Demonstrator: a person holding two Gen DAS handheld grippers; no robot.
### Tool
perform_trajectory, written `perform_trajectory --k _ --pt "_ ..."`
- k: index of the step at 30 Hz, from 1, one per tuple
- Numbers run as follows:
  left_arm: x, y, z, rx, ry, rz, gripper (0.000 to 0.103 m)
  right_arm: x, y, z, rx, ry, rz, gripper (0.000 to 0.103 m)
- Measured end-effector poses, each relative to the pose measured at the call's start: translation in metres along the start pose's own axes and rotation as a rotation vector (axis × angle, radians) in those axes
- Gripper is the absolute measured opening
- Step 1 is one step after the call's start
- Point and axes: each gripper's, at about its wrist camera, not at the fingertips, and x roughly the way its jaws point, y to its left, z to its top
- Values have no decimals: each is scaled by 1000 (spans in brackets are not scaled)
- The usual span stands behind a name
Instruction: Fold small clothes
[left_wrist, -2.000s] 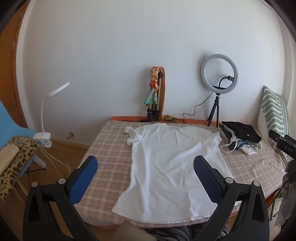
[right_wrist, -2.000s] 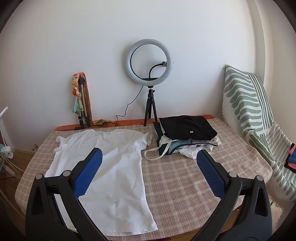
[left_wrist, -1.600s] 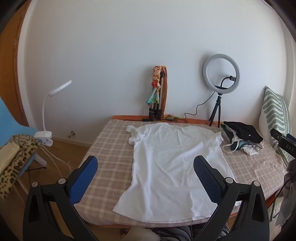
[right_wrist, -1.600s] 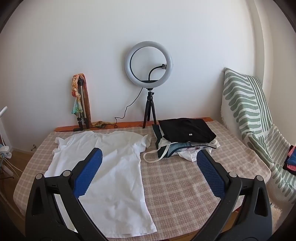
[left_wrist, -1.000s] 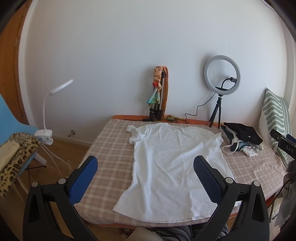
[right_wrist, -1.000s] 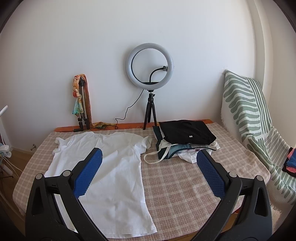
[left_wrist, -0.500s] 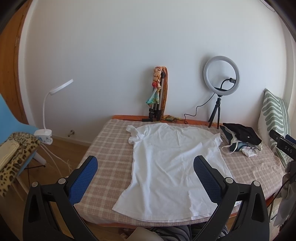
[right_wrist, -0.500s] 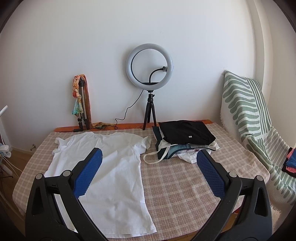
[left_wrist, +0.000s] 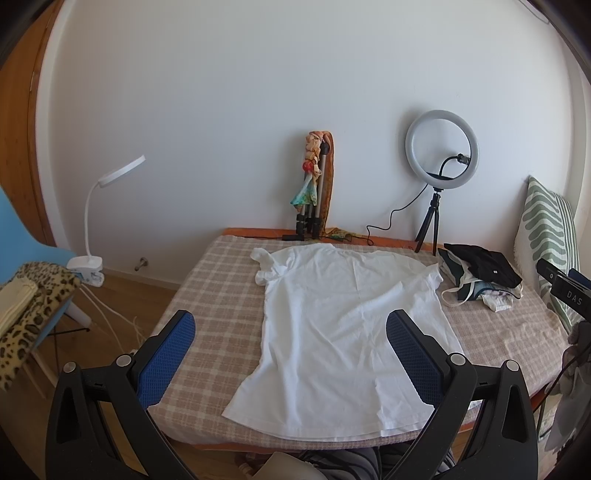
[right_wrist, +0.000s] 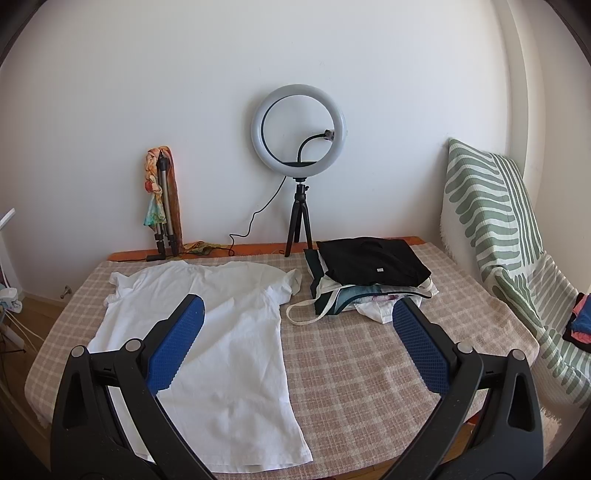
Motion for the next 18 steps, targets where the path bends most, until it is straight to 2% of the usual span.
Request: perform_trajectory --k 18 --pt "2 1 -1 -9 10 -2 103 1 1 -1 -3 1 0 103"
